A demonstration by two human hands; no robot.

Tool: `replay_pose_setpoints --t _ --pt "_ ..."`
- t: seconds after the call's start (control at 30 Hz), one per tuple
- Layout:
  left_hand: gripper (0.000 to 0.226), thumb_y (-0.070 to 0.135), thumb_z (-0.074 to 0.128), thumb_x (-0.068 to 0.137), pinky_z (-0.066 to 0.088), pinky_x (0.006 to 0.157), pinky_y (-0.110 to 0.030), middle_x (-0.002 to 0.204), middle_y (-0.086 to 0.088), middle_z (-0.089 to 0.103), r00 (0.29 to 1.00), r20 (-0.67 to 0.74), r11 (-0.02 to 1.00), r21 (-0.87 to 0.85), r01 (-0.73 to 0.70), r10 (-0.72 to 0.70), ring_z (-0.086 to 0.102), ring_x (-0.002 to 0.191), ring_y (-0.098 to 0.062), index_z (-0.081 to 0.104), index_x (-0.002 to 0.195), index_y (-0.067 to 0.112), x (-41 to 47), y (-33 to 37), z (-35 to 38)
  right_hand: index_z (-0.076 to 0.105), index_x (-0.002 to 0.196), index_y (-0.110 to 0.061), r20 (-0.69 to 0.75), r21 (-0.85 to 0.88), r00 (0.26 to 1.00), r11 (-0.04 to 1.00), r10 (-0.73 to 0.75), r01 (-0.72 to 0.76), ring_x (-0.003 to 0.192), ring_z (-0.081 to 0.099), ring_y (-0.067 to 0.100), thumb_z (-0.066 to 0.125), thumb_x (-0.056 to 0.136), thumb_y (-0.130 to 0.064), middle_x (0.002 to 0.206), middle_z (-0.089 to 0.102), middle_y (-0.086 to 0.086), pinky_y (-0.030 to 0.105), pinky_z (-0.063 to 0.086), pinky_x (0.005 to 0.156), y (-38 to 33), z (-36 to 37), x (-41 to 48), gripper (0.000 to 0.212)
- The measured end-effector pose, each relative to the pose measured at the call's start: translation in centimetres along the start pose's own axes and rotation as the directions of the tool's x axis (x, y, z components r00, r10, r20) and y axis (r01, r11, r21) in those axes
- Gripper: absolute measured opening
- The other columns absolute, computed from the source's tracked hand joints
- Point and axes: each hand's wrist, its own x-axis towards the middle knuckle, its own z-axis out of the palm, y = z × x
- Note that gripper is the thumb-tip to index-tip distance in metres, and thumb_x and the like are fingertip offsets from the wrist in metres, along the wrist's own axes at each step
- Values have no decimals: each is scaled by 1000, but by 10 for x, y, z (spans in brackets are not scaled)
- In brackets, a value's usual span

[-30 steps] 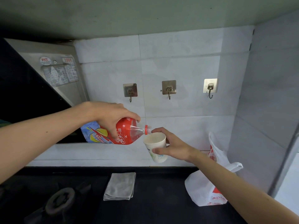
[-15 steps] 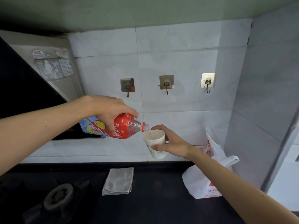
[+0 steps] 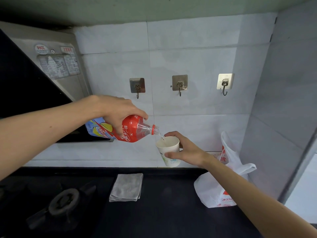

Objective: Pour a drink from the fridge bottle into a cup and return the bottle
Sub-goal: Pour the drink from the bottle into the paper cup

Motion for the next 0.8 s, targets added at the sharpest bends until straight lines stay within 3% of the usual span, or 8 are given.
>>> replay_pose_setpoints --t 0.27,0.37,0.47,0.53,0.6,0.73,0.8 --pt "97 50 85 67 38 64 -14 108 14 44 1000 -4 1000 -27 1 -2 48 91 -9 30 146 41 3 -4 10 48 128 -29 -8 51 1000 999 -10 10 109 57 17 77 83 -14 121 57 -2 20 53 84 4 1 0 56" --pt "97 51 87 62 50 71 -21 114 11 55 999 -35 994 -107 -9 5 54 93 -9 33 143 42 3 -7 20 50 128 -29 -54 132 998 991 -18 25 108 60 17 77 83 -13 120 61 0 24 54 84 -4 -6 4 55" --pt "95 48 90 60 55 78 -24 119 11 58 991 -129 954 -300 -16 -24 59 99 -11 38 140 39 3 -5 37 50 129 -23 -99 197 994 978 -42 61 107 63 17 75 84 -9 117 64 3 25 54 83 -19 -18 10 53" --pt "93 45 91 62 55 77 -21 123 12 56 980 -178 858 -513 -17 -87 60 105 -10 38 138 39 2 -1 52 50 130 -20 -129 204 989 975 -65 91 107 63 17 74 85 -7 116 64 4 25 53 82 -31 -26 15 53" --pt "91 42 93 61 59 80 -29 125 11 56 959 -228 730 -682 -36 -165 61 109 -11 40 135 40 3 5 69 50 129 -20 -156 207 984 972 -82 113 108 63 18 74 85 -7 116 64 4 27 54 85 -40 -33 20 52" --pt "88 26 95 61 60 76 -23 122 9 61 906 -283 533 -843 -78 -314 65 104 -7 45 133 35 4 23 104 50 128 -19 -176 210 979 968 -100 137 109 62 20 75 84 -9 116 63 5 33 55 90 -50 -35 27 51" --pt "86 18 94 61 62 79 -30 121 6 64 882 -304 414 -899 -141 -360 67 105 -12 47 132 30 4 33 119 50 126 -19 -182 220 978 965 -102 142 108 62 20 76 80 -14 115 63 4 34 56 90 -52 -33 30 54"
